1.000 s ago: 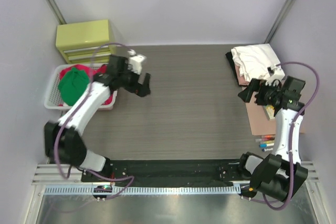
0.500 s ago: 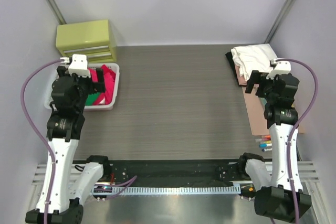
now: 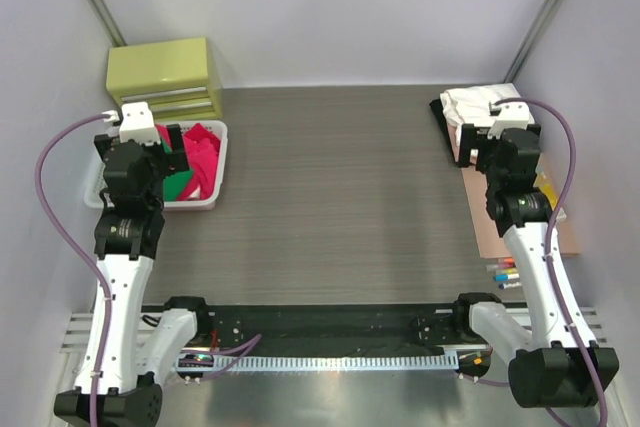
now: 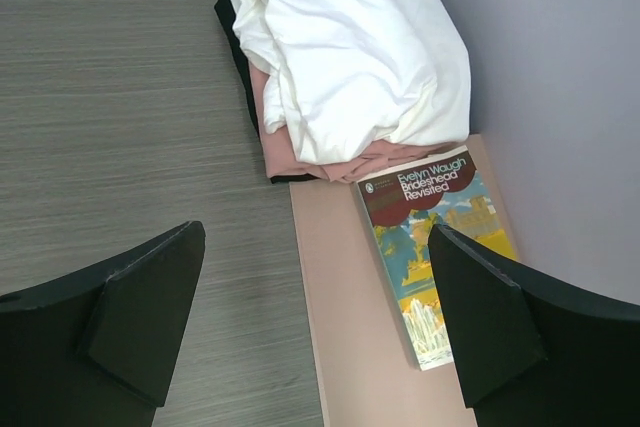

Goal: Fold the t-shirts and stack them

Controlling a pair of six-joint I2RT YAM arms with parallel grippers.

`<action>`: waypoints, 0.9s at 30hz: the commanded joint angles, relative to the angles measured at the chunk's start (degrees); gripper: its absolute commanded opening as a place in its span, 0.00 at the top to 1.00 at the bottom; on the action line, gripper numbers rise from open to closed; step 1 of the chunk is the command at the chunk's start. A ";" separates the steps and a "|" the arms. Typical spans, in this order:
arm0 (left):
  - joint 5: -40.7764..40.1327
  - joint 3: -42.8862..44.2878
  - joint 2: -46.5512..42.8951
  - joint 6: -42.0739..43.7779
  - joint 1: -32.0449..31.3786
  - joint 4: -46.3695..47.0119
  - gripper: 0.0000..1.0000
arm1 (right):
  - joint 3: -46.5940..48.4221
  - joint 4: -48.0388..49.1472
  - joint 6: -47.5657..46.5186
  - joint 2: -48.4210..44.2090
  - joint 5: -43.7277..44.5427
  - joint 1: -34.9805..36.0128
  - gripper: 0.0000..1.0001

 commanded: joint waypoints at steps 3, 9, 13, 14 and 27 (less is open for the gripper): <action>3.41 -0.88 1.18 -3.36 1.12 1.63 0.00 | -3.35 3.35 0.12 -3.92 -3.16 0.05 0.00; 3.52 6.58 8.20 -5.90 1.12 -8.03 0.00 | 6.75 -6.23 2.40 3.46 -7.57 0.14 0.00; -2.36 12.37 11.72 -14.77 1.04 -15.76 0.00 | 10.88 -8.87 3.63 6.27 -7.83 0.14 0.00; -4.81 13.00 12.51 -17.66 1.12 -17.17 0.00 | 10.63 -8.70 3.90 6.36 -8.87 0.14 0.00; -8.97 15.64 12.08 -23.40 1.12 -23.69 0.00 | 6.14 -6.50 3.64 4.95 -6.42 0.05 0.00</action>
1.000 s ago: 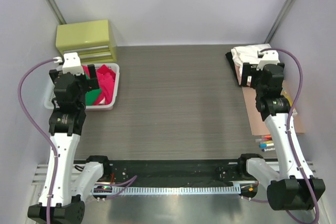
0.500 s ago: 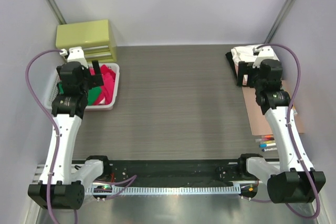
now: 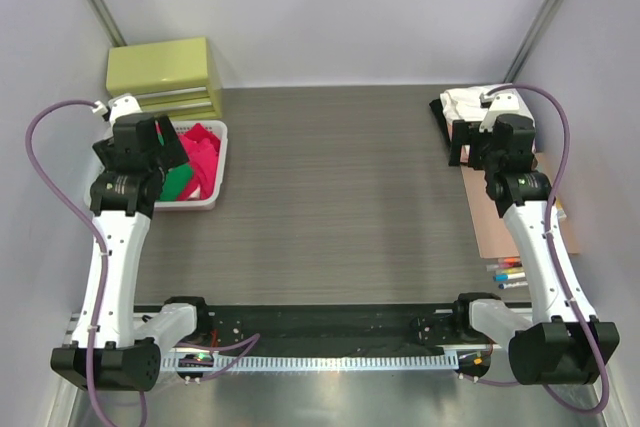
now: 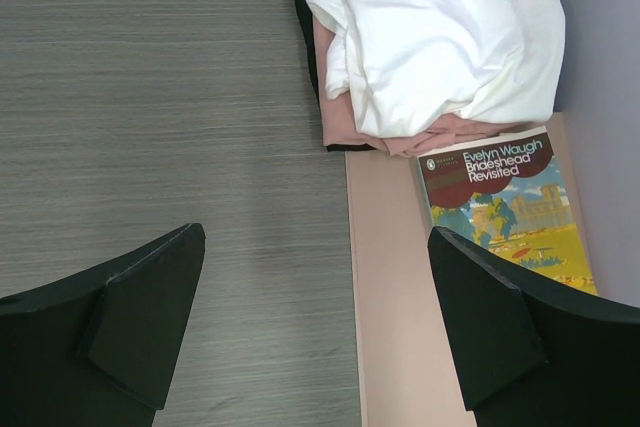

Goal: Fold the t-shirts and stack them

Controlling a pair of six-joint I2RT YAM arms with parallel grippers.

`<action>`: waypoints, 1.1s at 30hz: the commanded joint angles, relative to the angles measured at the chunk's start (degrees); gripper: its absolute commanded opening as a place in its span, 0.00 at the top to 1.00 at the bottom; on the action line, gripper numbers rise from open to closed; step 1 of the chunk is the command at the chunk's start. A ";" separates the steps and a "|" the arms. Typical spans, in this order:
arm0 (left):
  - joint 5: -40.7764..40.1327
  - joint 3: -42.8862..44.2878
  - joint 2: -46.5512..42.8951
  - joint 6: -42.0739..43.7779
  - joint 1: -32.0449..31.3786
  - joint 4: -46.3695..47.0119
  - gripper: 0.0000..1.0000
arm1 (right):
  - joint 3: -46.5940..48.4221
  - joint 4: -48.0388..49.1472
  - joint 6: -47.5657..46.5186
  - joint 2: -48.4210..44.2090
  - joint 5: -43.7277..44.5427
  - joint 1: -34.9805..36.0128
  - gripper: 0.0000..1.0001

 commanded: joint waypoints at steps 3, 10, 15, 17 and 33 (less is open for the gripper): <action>-1.01 1.33 -0.90 -1.02 0.43 -0.41 0.00 | 0.81 0.98 1.12 0.79 1.45 0.03 0.00; 3.30 -0.69 0.86 7.23 0.34 2.48 0.00 | 3.89 -2.01 0.33 3.87 3.03 0.03 0.00; 0.67 -1.75 0.42 6.02 0.43 4.07 0.00 | 2.75 -2.54 -0.11 3.42 2.14 -0.06 0.00; -0.65 -1.93 0.07 4.71 0.34 3.99 0.00 | 3.44 -3.68 1.03 5.44 5.56 -0.41 0.00; -0.04 -2.72 -2.39 5.67 0.42 5.22 0.00 | 3.27 3.79 13.70 4.66 12.26 -0.59 0.00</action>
